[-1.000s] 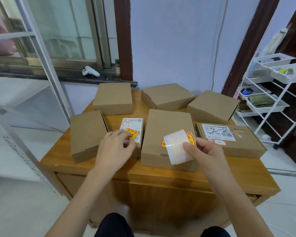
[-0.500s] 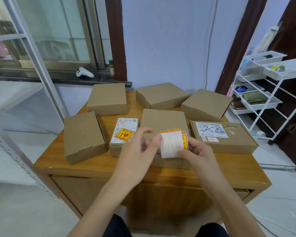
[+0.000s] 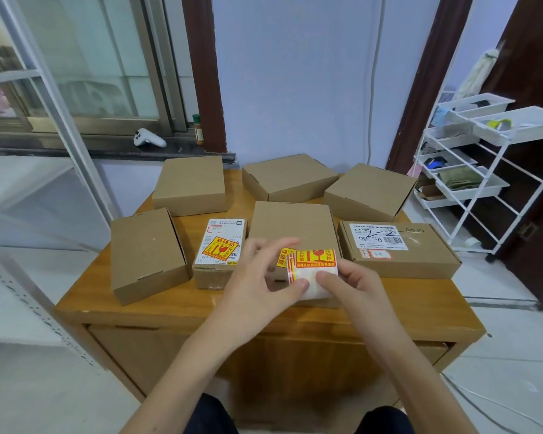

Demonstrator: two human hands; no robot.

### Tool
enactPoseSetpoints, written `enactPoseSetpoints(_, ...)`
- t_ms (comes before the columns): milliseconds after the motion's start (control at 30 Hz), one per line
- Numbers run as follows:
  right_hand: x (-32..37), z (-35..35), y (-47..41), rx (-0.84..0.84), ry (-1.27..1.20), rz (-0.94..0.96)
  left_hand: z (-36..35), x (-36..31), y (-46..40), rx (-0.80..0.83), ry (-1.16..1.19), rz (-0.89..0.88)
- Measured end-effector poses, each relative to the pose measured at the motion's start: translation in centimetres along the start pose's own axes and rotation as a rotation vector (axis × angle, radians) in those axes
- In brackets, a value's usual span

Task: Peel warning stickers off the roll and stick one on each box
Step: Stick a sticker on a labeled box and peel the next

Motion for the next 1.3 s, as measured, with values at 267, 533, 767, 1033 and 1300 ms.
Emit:
enactPoseSetpoints(267, 0.4, 0.2, 0.0, 0.028, 0.048, 0.001, 0.8, -1.2, -0.5, 0.034, -0.217, -0.173)
enactPoseSetpoints(533, -0.1, 0.4, 0.1, 0.049, 0.104, -0.009, 0.4, -1.4, -0.2, 0.003, -0.419, -0.360)
enactPoseSetpoints(767, -0.2, 0.7, 0.0, 0.063, 0.112, -0.004, 0.7, -1.7, -0.5, -0.002, -0.316, -0.334)
enactPoseSetpoints(1033, -0.5, 0.8, -0.1, 0.073, 0.123, -0.007, 0.8, -1.2, -0.8, 0.034, -0.132, -0.208)
enactPoseSetpoints(1300, -0.7, 0.5, -0.5, 0.023, 0.125, -0.027, 0.2, 0.0, -1.0, -0.044, -0.035, -0.110)
Point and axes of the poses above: each hand's wrist, its own y-axis away from the middle knuckle, its own z-axis out of the back of the hand, x = y × z, the point moved 4 cm from there along -y, towards the middle knuckle
